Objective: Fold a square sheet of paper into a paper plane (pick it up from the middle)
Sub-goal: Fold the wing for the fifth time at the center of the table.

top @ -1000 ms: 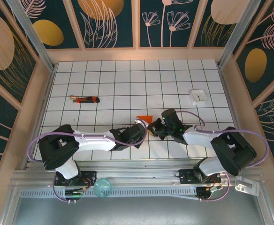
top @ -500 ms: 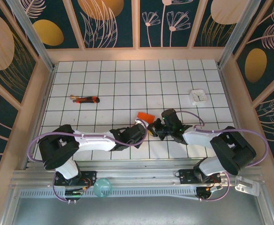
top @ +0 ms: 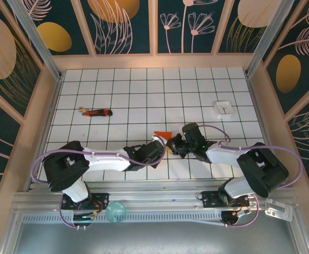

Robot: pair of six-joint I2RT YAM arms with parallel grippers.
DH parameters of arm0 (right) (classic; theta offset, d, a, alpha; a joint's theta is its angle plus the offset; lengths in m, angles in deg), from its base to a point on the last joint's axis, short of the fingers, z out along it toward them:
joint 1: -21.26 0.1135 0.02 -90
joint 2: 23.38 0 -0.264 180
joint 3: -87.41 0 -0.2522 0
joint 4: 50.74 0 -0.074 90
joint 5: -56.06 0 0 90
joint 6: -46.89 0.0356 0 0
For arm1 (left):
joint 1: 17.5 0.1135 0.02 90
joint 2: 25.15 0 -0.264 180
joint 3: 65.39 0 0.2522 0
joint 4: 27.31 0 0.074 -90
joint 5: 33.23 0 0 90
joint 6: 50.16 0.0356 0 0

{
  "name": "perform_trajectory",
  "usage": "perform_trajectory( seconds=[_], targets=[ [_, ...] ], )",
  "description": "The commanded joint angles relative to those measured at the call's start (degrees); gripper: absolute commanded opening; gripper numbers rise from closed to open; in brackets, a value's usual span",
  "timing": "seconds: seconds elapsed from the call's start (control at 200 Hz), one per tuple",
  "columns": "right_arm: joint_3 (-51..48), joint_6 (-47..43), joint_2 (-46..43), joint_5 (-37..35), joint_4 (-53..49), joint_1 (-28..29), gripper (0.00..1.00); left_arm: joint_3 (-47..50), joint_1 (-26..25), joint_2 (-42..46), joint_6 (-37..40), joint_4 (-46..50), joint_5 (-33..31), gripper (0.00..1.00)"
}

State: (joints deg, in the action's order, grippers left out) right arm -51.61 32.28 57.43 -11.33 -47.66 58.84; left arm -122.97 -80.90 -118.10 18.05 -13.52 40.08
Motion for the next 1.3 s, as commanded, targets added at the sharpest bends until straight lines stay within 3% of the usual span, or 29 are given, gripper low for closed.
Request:
perform_trajectory(
  seconds=[0.0,0.63,1.086,1.296],
  targets=[
    [0.28,-1.00,-1.68,-0.33,-1.47,-0.55,0.16,1.83,0.03,1.70,-1.55,-2.00,2.16,0.00],
    [5.36,-11.74,-7.60,-6.43,-14.06,-0.76,0.27,12.14,6.60,7.41,-12.77,-20.85,21.59,0.00],
    [9.59,-15.04,-0.57,-6.15,-14.97,2.93,0.34,11.87,6.71,5.61,-11.58,-20.60,21.79,0.00],
    [10.26,-14.89,1.12,-6.97,-15.04,2.93,0.24,11.57,6.68,4.95,-10.42,-19.70,21.87,0.00]
  ],
)
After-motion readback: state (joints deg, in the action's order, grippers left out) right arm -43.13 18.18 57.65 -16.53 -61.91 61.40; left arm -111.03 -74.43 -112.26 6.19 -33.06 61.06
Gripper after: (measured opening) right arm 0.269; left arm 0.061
